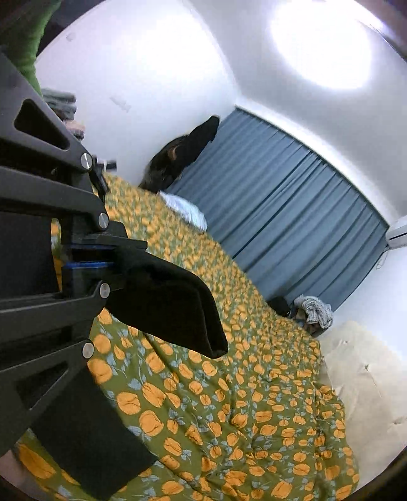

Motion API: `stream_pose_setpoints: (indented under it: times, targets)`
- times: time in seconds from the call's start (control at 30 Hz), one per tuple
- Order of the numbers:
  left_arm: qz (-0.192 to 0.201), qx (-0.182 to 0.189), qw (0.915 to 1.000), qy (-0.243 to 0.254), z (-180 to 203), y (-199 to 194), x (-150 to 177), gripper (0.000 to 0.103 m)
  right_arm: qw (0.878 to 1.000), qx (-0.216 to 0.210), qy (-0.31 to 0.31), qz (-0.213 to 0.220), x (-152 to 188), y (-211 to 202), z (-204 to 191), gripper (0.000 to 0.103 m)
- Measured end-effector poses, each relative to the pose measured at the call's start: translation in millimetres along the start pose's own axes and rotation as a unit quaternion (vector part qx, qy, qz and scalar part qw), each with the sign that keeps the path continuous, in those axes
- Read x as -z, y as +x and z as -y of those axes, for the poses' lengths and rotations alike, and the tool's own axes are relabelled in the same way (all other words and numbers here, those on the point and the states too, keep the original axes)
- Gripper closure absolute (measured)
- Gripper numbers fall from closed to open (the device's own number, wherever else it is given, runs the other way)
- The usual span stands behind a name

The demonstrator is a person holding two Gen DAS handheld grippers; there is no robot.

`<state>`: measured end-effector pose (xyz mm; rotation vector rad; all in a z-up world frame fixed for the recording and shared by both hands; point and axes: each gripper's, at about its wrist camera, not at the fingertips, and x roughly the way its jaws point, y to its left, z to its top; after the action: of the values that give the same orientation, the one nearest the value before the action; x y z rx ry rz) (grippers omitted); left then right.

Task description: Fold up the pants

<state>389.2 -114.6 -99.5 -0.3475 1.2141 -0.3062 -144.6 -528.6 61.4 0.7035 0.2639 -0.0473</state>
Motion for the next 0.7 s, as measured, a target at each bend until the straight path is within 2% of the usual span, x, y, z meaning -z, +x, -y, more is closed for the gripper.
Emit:
stream_pose_setpoints:
  times: [0.03,0.07,0.1,0.17,0.27,0.33,0.37,0.4,0.47,0.57,0.63,0.7]
  targets:
    - [-0.005,0.005,1.0,-0.005,-2.6,2.1,-0.7,0.071,1.0,0.0,0.002,0.002,0.7,-6.4,1.3,0.098]
    - [-0.013,0.001,0.9998,-0.017,-8.0,3.5,-1.2,0.092,1.0,0.005,0.004,0.001,1.5,-10.0,4.2,0.098]
    - [-0.015,0.006,0.9993,-0.033,-14.0,1.0,-0.4,0.097,1.0,0.015,0.002,-0.003,2.7,-11.9,7.8,0.098]
    - [0.021,0.032,0.9979,-0.052,-21.7,-23.1,2.1,0.097,0.999,0.043,0.001,-0.019,3.9,-4.9,22.1,0.098]
    - [0.101,0.06,0.9929,-0.022,-18.2,-103.1,19.8,0.097,0.997,0.069,0.016,-0.04,4.7,13.7,45.9,0.098]
    - [0.153,0.066,0.986,0.008,-22.0,-163.5,49.0,0.096,0.997,0.059,0.02,-0.044,1.8,21.1,51.3,0.098]
    - [0.177,0.061,0.982,0.023,-30.4,-194.8,76.9,0.095,0.997,0.054,0.023,-0.05,0.2,25.7,54.9,0.098]
    - [0.186,0.053,0.9808,0.027,-39.7,-208.0,98.4,0.094,0.996,0.059,0.022,-0.062,-0.3,32.6,60.9,0.098]
    - [0.172,0.022,0.9845,0.026,-61.3,-211.2,149.4,0.093,0.992,0.083,0.017,-0.09,2.5,41.9,76.8,0.098]
    - [0.08,-0.024,0.996,0.031,-88.2,-166.9,215.9,0.094,0.974,0.154,0.025,-0.162,15.7,57.4,114.6,0.097]
    - [0.039,-0.023,0.9989,0.004,-101.2,-146.2,238.4,0.094,0.958,0.199,0.017,-0.206,27.4,63.5,136.8,0.097]
    - [0.031,-0.017,0.9993,-0.009,-103.5,-139.9,245.6,0.094,0.944,0.234,0.001,-0.231,35.6,63.5,150.3,0.097]
